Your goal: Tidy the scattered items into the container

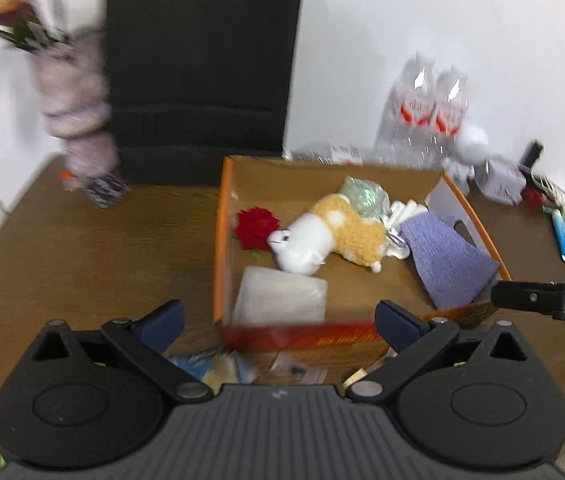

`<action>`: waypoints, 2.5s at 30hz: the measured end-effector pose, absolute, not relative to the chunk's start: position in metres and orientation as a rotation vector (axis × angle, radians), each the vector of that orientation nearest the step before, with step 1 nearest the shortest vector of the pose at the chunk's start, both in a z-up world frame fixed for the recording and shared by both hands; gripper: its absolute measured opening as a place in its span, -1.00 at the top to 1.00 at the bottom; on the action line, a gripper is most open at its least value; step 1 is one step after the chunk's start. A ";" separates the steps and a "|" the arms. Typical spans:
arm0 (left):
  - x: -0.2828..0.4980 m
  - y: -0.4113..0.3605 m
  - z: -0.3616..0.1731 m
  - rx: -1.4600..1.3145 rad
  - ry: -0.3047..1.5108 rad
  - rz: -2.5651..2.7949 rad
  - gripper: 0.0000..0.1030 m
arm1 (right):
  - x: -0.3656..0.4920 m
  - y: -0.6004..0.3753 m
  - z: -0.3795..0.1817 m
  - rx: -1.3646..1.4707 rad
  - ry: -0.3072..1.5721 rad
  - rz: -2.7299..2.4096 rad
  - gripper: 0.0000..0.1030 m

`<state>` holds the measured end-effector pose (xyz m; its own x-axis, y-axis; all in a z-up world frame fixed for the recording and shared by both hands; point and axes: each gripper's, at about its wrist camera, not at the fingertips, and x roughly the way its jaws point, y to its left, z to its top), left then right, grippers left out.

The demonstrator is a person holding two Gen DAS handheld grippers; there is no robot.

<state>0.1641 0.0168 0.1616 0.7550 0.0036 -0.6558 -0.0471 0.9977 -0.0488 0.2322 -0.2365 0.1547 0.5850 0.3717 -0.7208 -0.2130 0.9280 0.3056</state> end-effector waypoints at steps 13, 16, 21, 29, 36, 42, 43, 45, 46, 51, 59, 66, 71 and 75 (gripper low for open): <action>0.000 -0.017 0.036 -0.034 0.701 -0.018 -1.00 | 0.047 -0.250 0.043 0.014 0.669 0.312 -0.87; 0.002 -0.017 0.029 -0.025 0.712 -0.013 -1.00 | 0.050 -0.240 0.031 -0.059 0.710 0.274 -0.87; 0.006 -0.017 0.024 -0.004 0.711 0.007 -1.00 | 0.048 -0.236 0.024 -0.086 0.698 0.279 -0.92; 0.012 -0.021 0.021 0.006 0.709 0.006 -1.00 | 0.049 -0.234 0.022 -0.085 0.703 0.293 -1.00; 0.014 -0.022 0.022 0.009 0.710 0.008 -1.00 | 0.049 -0.234 0.022 -0.085 0.702 0.292 -1.00; 0.014 -0.022 0.022 0.009 0.710 0.008 -1.00 | 0.049 -0.234 0.022 -0.085 0.702 0.292 -1.00; 0.014 -0.022 0.022 0.009 0.710 0.008 -1.00 | 0.049 -0.234 0.022 -0.085 0.702 0.292 -1.00; 0.014 -0.022 0.022 0.009 0.711 0.008 -1.00 | 0.049 -0.234 0.021 -0.085 0.702 0.291 -1.00; 0.014 -0.022 0.022 0.009 0.710 0.008 -1.00 | 0.048 -0.234 0.021 -0.085 0.702 0.292 -1.00; 0.014 -0.022 0.022 0.008 0.710 0.008 -1.00 | 0.048 -0.235 0.021 -0.085 0.701 0.292 -1.00; 0.014 -0.023 0.022 0.008 0.710 0.009 -1.00 | 0.048 -0.235 0.021 -0.085 0.701 0.291 -1.00; 0.014 -0.023 0.022 0.007 0.710 0.010 -1.00 | 0.048 -0.235 0.021 -0.085 0.700 0.291 -1.00; 0.014 -0.023 0.022 0.006 0.710 0.009 -1.00 | 0.048 -0.235 0.021 -0.086 0.700 0.291 -1.00; 0.014 -0.022 0.022 0.005 0.710 0.009 -1.00 | 0.048 -0.235 0.021 -0.085 0.700 0.290 -1.00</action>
